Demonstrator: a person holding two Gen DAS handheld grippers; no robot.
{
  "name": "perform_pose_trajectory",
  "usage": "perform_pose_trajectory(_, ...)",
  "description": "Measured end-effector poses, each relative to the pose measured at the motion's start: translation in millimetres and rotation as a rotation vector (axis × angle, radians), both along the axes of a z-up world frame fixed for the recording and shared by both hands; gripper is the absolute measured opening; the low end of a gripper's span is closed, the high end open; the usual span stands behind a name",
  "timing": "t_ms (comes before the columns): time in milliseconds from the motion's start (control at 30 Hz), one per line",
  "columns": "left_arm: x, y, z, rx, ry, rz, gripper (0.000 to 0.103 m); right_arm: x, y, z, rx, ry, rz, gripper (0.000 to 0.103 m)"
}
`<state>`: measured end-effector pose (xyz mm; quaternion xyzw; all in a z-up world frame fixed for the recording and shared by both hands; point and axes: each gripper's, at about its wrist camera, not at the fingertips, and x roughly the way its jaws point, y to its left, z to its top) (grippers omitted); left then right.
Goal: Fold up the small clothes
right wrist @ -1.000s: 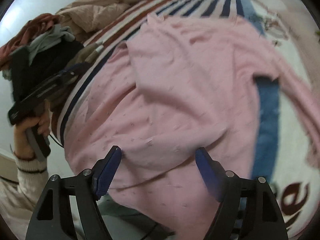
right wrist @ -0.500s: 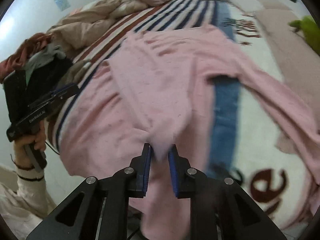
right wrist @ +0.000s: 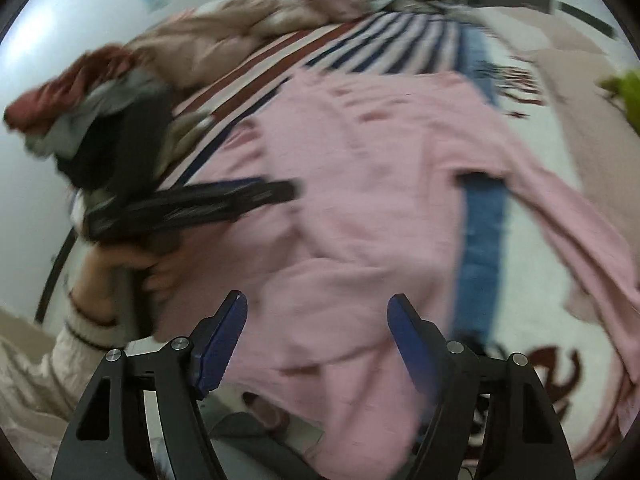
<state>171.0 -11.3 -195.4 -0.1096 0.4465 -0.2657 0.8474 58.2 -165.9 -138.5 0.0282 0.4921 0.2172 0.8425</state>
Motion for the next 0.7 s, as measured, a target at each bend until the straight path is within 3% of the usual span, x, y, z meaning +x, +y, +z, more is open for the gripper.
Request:
perform_pose_trajectory(33, 2.7, 0.1, -2.2, -0.007, 0.006, 0.012, 0.055, 2.0, 7.7, -3.3, -0.003, 0.010, 0.023, 0.069)
perform_pose_trajectory(100, 7.4, -0.2, -4.6, 0.013, -0.001, 0.046, 0.020, 3.3, 15.9, -8.7, -0.012, 0.020, 0.042, 0.069)
perform_pose_trajectory(167, 9.7, 4.6, -4.9, 0.025, -0.020, 0.086, 0.005, 4.7, 16.3, -12.6, -0.011, 0.020, 0.039, 0.069)
perform_pose_trajectory(233, 7.7, 12.2, -0.5, 0.014, -0.048, 0.105, 0.002, 4.6, 16.6, -16.1, -0.006, 0.028, 0.031, 0.069)
perform_pose_trajectory(400, -5.3, 29.8, 15.9, 0.086, -0.152, 0.143, 0.001, 6.0, 26.7, -24.2, 0.006, 0.063, 0.053, 0.069)
perform_pose_trajectory(633, -3.0, 43.1, 3.7, 0.099, -0.125, 0.133, 0.002, 9.4, 53.2, -28.6, -0.031, 0.059, 0.092, 0.069)
perform_pose_trajectory(700, -3.5, 42.9, 2.6, 0.097, -0.128, 0.124, 0.002, 13.0, 57.5, -36.7, -0.088, 0.065, 0.078, 0.069)
